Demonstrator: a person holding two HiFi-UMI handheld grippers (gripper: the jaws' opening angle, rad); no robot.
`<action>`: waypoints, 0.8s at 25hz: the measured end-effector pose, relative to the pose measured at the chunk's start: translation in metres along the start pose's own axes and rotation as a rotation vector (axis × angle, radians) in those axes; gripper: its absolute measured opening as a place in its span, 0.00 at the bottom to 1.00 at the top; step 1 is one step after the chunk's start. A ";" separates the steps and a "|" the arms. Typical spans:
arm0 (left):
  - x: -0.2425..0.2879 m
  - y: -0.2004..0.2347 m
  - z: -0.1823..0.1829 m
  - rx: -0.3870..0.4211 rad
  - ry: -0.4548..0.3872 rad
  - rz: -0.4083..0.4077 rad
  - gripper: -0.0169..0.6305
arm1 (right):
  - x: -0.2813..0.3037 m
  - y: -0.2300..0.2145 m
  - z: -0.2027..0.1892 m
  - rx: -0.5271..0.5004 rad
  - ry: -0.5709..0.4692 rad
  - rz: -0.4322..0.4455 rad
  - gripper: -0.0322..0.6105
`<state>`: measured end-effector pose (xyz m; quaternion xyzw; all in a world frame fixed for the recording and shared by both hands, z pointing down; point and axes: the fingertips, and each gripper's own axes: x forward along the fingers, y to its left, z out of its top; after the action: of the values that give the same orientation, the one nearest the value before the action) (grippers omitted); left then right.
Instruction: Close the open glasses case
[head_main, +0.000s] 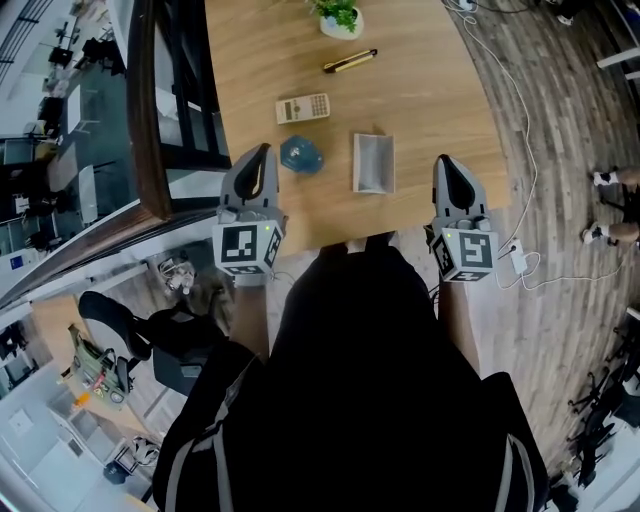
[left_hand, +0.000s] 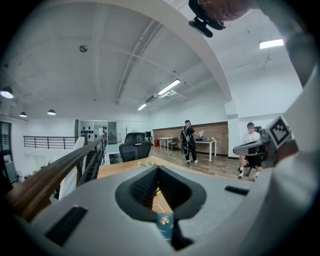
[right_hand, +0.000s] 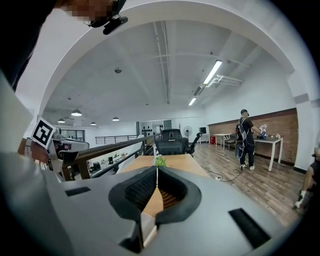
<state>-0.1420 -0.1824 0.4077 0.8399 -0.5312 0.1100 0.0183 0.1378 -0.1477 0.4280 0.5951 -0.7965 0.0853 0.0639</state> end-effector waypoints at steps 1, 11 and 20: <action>0.001 0.000 0.000 0.001 -0.001 0.000 0.02 | 0.001 0.000 -0.003 0.012 0.003 0.001 0.07; 0.002 -0.006 0.001 0.004 0.011 -0.005 0.02 | 0.013 -0.010 -0.029 0.092 0.039 -0.016 0.24; -0.008 -0.006 -0.002 0.006 0.021 0.013 0.02 | 0.061 -0.013 -0.116 0.213 0.206 -0.014 0.24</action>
<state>-0.1402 -0.1729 0.4084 0.8351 -0.5363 0.1207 0.0205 0.1334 -0.1838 0.5542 0.5924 -0.7680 0.2292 0.0824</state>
